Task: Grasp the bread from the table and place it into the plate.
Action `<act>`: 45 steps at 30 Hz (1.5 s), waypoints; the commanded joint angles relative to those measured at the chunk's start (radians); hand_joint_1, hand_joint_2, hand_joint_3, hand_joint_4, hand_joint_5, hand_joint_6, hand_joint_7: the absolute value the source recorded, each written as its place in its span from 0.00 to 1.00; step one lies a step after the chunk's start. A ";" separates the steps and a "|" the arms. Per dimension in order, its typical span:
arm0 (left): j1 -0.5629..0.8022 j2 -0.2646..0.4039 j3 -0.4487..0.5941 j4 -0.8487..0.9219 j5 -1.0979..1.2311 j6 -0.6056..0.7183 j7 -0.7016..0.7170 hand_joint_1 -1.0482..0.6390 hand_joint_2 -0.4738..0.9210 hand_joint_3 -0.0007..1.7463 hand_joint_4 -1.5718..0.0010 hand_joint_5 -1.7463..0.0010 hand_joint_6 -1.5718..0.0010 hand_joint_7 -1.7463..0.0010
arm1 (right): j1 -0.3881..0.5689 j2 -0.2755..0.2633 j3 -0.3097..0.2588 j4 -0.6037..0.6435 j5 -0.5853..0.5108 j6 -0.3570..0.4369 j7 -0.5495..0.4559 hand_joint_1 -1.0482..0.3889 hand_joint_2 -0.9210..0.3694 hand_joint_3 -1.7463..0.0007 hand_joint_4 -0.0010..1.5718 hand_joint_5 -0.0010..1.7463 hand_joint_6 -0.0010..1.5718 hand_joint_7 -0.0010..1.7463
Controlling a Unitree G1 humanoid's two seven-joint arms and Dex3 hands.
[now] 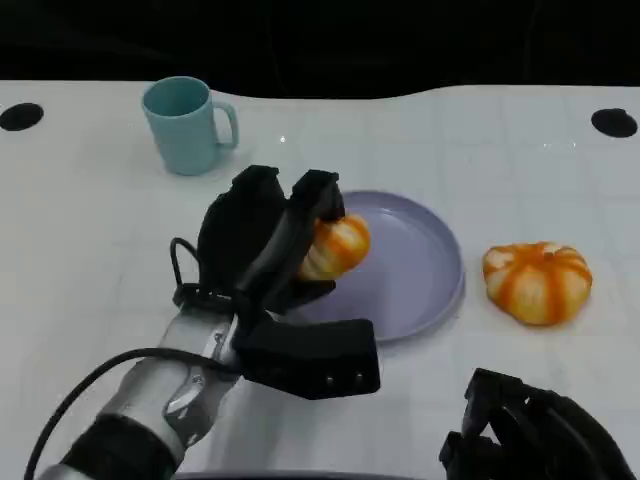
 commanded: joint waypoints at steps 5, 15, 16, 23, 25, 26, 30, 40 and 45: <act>-0.102 -0.066 -0.022 0.144 -0.041 -0.029 -0.064 0.49 0.74 0.43 0.40 0.00 0.41 0.43 | 0.007 -0.016 -0.012 -0.012 0.013 -0.001 0.006 0.24 0.00 0.88 0.55 0.92 0.50 0.77; -0.185 -0.121 -0.023 0.300 -0.113 -0.073 -0.136 0.47 0.96 0.08 0.51 0.18 0.40 0.68 | 0.005 -0.011 -0.013 0.002 0.011 -0.017 0.024 0.24 0.00 0.87 0.55 0.92 0.49 0.77; -0.188 -0.120 -0.026 0.302 -0.113 -0.072 -0.146 0.46 0.98 0.06 0.52 0.24 0.42 0.73 | 0.006 -0.011 -0.012 0.000 0.009 -0.017 0.023 0.24 0.00 0.87 0.55 0.92 0.49 0.77; -0.198 -0.102 -0.059 0.267 -0.092 0.004 -0.281 0.27 1.00 0.04 0.75 0.78 0.75 1.00 | 0.006 -0.012 -0.008 -0.001 0.006 -0.018 0.020 0.24 0.00 0.88 0.56 0.91 0.50 0.76; -0.194 -0.092 -0.074 0.242 -0.073 0.035 -0.310 0.19 1.00 0.08 0.81 0.86 0.83 1.00 | 0.005 -0.012 -0.008 0.000 0.005 -0.020 0.021 0.24 0.00 0.88 0.56 0.91 0.50 0.76; -0.191 -0.086 -0.079 0.226 -0.066 0.048 -0.325 0.15 1.00 0.11 0.83 0.88 0.86 1.00 | 0.005 -0.012 -0.008 0.000 0.006 -0.020 0.021 0.23 0.00 0.88 0.56 0.91 0.50 0.76; -0.172 -0.060 -0.085 0.151 -0.062 0.090 -0.399 0.08 1.00 0.17 0.90 0.92 0.95 1.00 | 0.004 -0.012 -0.009 0.002 0.008 -0.018 0.021 0.23 0.00 0.88 0.56 0.91 0.50 0.76; -0.045 0.004 -0.019 -0.090 -0.143 0.094 -0.470 0.06 1.00 0.21 0.84 0.90 0.91 0.98 | 0.004 -0.011 -0.010 0.001 0.009 -0.015 0.017 0.25 0.00 0.88 0.55 0.91 0.50 0.77; 0.055 0.016 0.056 -0.182 -0.239 -0.006 -0.415 0.18 1.00 0.11 0.71 0.83 0.80 0.95 | 0.006 -0.013 -0.010 -0.004 0.010 -0.013 0.018 0.25 0.00 0.87 0.55 0.91 0.50 0.76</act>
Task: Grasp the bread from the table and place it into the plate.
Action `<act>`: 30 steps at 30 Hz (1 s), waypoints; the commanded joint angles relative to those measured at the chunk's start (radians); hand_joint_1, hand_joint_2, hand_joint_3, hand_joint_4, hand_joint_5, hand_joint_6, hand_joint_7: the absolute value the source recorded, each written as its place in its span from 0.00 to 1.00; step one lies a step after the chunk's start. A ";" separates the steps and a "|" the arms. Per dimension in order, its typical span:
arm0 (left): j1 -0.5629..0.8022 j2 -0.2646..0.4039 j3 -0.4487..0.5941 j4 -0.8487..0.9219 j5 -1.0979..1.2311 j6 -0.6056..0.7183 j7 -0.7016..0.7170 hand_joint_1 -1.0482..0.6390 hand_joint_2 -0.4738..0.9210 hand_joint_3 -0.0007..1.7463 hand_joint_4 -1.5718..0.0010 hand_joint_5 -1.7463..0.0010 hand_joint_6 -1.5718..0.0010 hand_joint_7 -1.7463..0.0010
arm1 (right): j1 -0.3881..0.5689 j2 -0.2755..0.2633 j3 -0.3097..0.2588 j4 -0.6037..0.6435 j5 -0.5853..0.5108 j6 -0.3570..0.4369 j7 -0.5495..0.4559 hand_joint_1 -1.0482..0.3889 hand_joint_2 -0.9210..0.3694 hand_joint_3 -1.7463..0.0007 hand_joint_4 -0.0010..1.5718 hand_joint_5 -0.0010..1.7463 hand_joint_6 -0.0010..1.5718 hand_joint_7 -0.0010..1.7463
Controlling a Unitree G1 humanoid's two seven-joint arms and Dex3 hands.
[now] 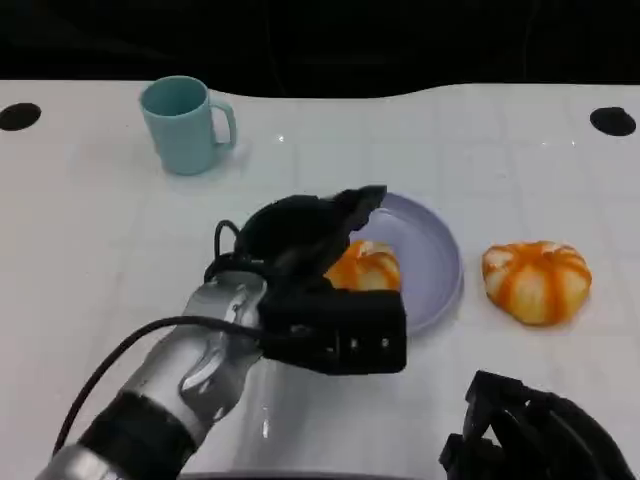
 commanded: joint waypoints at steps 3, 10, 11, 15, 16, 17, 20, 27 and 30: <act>0.134 0.020 0.116 -0.081 -0.131 -0.183 0.114 0.25 1.00 0.08 0.59 0.75 0.69 0.92 | 0.005 -0.015 -0.008 -0.013 0.010 -0.001 0.003 0.25 0.00 0.87 0.55 0.91 0.49 0.76; 0.329 -0.027 0.265 -0.251 -0.532 -0.263 -0.064 0.34 1.00 0.11 0.63 0.23 0.58 0.74 | 0.015 -0.017 -0.004 -0.027 0.009 -0.003 0.004 0.24 0.00 0.87 0.55 0.91 0.50 0.76; 0.355 -0.035 0.278 -0.271 -0.585 -0.264 -0.094 0.34 1.00 0.12 0.63 0.17 0.62 0.59 | 0.015 -0.017 -0.004 -0.028 0.008 -0.005 0.004 0.24 0.00 0.87 0.55 0.91 0.50 0.76; 0.474 -0.059 0.312 -0.376 -0.742 -0.209 -0.171 0.30 1.00 0.15 0.65 0.01 0.74 0.11 | 0.016 -0.016 -0.002 -0.030 0.005 -0.006 -0.002 0.24 0.00 0.87 0.56 0.91 0.50 0.76; 0.504 -0.064 0.317 -0.403 -0.774 -0.193 -0.186 0.30 1.00 0.15 0.64 0.01 0.74 0.07 | 0.015 -0.014 -0.002 -0.033 0.006 -0.002 -0.006 0.24 0.00 0.87 0.56 0.91 0.50 0.76; 0.529 -0.069 0.322 -0.424 -0.803 -0.179 -0.200 0.29 1.00 0.16 0.62 0.00 0.75 0.05 | 0.016 -0.014 -0.002 -0.036 0.007 0.002 -0.010 0.24 0.00 0.87 0.56 0.91 0.50 0.76; 0.593 -0.077 0.336 -0.477 -0.908 -0.130 -0.260 0.29 1.00 0.18 0.61 0.00 0.75 0.03 | 0.018 -0.015 0.001 -0.049 0.003 0.009 -0.023 0.24 0.00 0.87 0.56 0.91 0.51 0.77; 0.718 -0.069 0.369 -0.546 -1.117 -0.013 -0.407 0.28 1.00 0.15 0.59 0.00 0.71 0.02 | 0.022 -0.018 0.012 -0.065 -0.001 0.011 -0.033 0.24 0.00 0.86 0.56 0.92 0.50 0.78; 0.765 -0.070 0.376 -0.558 -1.152 0.009 -0.439 0.30 1.00 0.16 0.56 0.00 0.71 0.00 | 0.021 -0.019 0.012 -0.065 0.002 0.012 -0.030 0.24 0.00 0.86 0.55 0.92 0.49 0.78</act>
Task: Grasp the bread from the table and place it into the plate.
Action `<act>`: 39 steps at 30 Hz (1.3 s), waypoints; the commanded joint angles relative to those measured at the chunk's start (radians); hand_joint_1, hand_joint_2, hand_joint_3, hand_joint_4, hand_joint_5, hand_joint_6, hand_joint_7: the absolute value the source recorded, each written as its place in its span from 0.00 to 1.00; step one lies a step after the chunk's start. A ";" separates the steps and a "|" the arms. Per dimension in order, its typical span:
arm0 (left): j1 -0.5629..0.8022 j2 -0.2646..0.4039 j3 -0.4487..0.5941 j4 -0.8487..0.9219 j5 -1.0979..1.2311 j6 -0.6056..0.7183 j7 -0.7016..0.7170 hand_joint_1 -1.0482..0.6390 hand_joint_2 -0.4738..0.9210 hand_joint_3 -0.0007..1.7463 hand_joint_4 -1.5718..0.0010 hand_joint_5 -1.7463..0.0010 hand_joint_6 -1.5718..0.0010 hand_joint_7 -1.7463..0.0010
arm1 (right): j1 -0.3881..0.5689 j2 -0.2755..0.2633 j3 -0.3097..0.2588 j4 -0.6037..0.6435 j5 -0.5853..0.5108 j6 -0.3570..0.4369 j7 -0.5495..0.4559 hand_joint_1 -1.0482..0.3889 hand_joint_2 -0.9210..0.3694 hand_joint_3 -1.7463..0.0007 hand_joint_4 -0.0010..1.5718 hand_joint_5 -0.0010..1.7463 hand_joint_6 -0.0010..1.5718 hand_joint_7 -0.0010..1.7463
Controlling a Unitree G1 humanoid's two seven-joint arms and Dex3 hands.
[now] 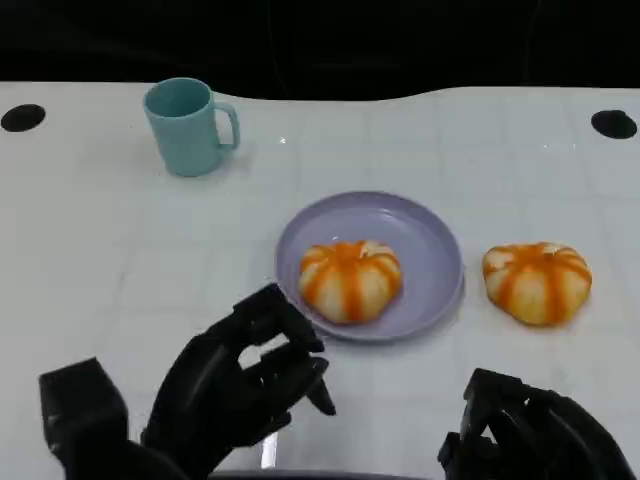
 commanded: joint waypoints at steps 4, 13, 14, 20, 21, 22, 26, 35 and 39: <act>0.090 -0.001 0.019 0.001 -0.063 0.040 -0.074 0.31 1.00 0.17 0.53 0.00 0.69 0.00 | -0.001 -0.018 -0.007 -0.006 0.011 0.011 0.002 0.23 0.00 0.87 0.55 0.92 0.49 0.79; 0.089 -0.018 0.039 0.075 -0.085 0.030 -0.151 0.27 1.00 0.14 0.49 0.00 0.66 0.00 | -0.001 -0.021 -0.020 0.019 0.017 -0.009 0.023 0.24 0.00 0.87 0.55 0.92 0.49 0.79; 0.087 -0.018 0.042 0.079 -0.082 0.028 -0.156 0.27 1.00 0.14 0.48 0.00 0.66 0.00 | -0.003 -0.020 -0.022 0.024 0.020 -0.012 0.027 0.24 0.00 0.87 0.55 0.92 0.49 0.78; 0.076 -0.016 0.051 0.094 -0.078 0.034 -0.176 0.28 1.00 0.14 0.47 0.00 0.65 0.00 | -0.006 -0.024 -0.024 0.038 0.007 -0.028 0.032 0.24 0.00 0.86 0.55 0.92 0.49 0.77; 0.075 -0.017 0.052 0.096 -0.080 0.036 -0.179 0.28 1.00 0.13 0.47 0.00 0.64 0.00 | -0.007 -0.025 -0.024 0.038 0.006 -0.030 0.032 0.24 0.00 0.86 0.55 0.92 0.49 0.77; 0.074 -0.018 0.053 0.099 -0.079 0.032 -0.183 0.28 1.00 0.13 0.47 0.00 0.64 0.00 | -0.006 -0.024 -0.024 0.040 0.007 -0.032 0.032 0.24 0.00 0.85 0.55 0.91 0.49 0.77; 0.071 -0.022 0.057 0.107 -0.075 0.026 -0.191 0.27 1.00 0.11 0.47 0.00 0.64 0.00 | -0.010 -0.020 -0.025 0.049 0.011 -0.033 0.029 0.23 0.00 0.86 0.55 0.92 0.50 0.77; 0.069 -0.012 0.065 0.112 -0.075 0.026 -0.210 0.26 1.00 0.08 0.48 0.00 0.64 0.00 | -0.010 -0.010 -0.019 0.055 0.006 -0.042 0.023 0.23 0.00 0.86 0.56 0.91 0.50 0.77; 0.075 -0.011 0.067 0.107 -0.074 0.024 -0.215 0.26 1.00 0.08 0.48 0.00 0.64 0.00 | -0.005 -0.007 -0.018 0.045 0.011 -0.032 0.018 0.24 0.00 0.87 0.56 0.91 0.50 0.77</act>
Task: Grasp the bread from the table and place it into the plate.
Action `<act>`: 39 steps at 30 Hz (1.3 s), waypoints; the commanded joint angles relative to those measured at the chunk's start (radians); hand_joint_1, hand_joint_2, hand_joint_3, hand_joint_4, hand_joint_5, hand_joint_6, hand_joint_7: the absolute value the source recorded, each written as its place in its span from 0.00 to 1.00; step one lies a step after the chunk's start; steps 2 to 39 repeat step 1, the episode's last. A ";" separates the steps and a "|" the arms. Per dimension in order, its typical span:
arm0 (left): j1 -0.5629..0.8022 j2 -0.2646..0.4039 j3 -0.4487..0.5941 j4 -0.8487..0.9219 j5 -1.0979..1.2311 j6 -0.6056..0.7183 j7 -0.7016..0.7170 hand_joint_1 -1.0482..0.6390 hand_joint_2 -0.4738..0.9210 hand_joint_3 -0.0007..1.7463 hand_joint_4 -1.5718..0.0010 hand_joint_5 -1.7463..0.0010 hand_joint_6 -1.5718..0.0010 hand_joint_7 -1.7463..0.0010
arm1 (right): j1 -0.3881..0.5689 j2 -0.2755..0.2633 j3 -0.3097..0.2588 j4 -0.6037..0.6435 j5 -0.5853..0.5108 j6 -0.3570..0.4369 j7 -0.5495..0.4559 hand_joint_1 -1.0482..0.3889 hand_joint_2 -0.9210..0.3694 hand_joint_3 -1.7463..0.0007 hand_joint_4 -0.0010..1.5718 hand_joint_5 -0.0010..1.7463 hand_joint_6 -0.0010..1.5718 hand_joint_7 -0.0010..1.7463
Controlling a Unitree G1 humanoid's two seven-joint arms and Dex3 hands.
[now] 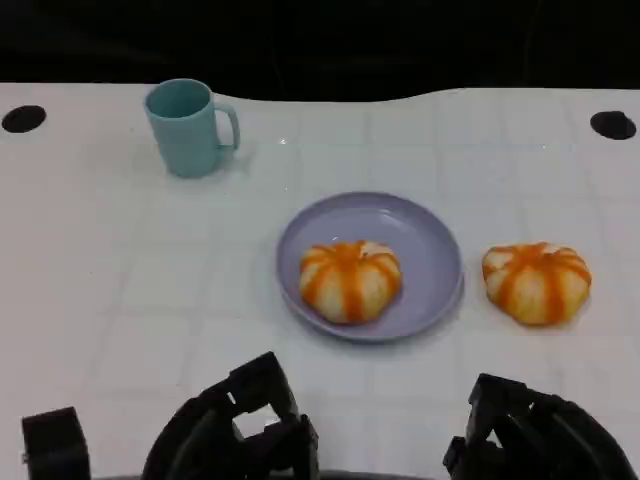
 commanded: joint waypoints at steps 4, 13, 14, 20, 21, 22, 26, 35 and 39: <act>0.004 0.013 0.012 0.002 0.010 -0.013 -0.019 0.26 1.00 0.08 0.48 0.00 0.64 0.00 | 0.005 -0.001 -0.008 -0.013 0.006 -0.005 -0.012 0.23 0.00 0.87 0.56 0.91 0.50 0.77; 0.004 0.013 0.012 0.002 0.010 -0.013 -0.019 0.26 1.00 0.08 0.48 0.00 0.64 0.00 | 0.005 -0.001 -0.008 -0.013 0.006 -0.005 -0.012 0.23 0.00 0.87 0.56 0.91 0.50 0.77; 0.004 0.013 0.012 0.002 0.010 -0.013 -0.019 0.26 1.00 0.08 0.48 0.00 0.64 0.00 | 0.005 -0.001 -0.008 -0.013 0.006 -0.005 -0.012 0.23 0.00 0.87 0.56 0.91 0.50 0.77; 0.004 0.013 0.012 0.002 0.010 -0.013 -0.019 0.26 1.00 0.08 0.48 0.00 0.64 0.00 | 0.005 -0.001 -0.008 -0.013 0.006 -0.005 -0.012 0.23 0.00 0.87 0.56 0.91 0.50 0.77; 0.004 0.013 0.012 0.002 0.010 -0.013 -0.019 0.26 1.00 0.08 0.48 0.00 0.64 0.00 | 0.005 -0.001 -0.008 -0.013 0.006 -0.005 -0.012 0.23 0.00 0.87 0.56 0.91 0.50 0.77; 0.004 0.013 0.012 0.002 0.010 -0.013 -0.019 0.26 1.00 0.08 0.48 0.00 0.64 0.00 | 0.005 -0.001 -0.008 -0.013 0.006 -0.005 -0.012 0.23 0.00 0.87 0.56 0.91 0.50 0.77; 0.004 0.013 0.012 0.002 0.010 -0.013 -0.019 0.26 1.00 0.08 0.48 0.00 0.64 0.00 | 0.005 -0.001 -0.008 -0.013 0.006 -0.005 -0.012 0.23 0.00 0.87 0.56 0.91 0.50 0.77; 0.004 0.013 0.012 0.002 0.010 -0.013 -0.019 0.26 1.00 0.08 0.48 0.00 0.64 0.00 | 0.005 -0.001 -0.008 -0.013 0.006 -0.005 -0.012 0.23 0.00 0.87 0.56 0.91 0.50 0.77; 0.004 0.013 0.012 0.002 0.010 -0.013 -0.019 0.26 1.00 0.08 0.48 0.00 0.64 0.00 | 0.005 -0.001 -0.008 -0.013 0.006 -0.005 -0.012 0.23 0.00 0.87 0.56 0.91 0.50 0.77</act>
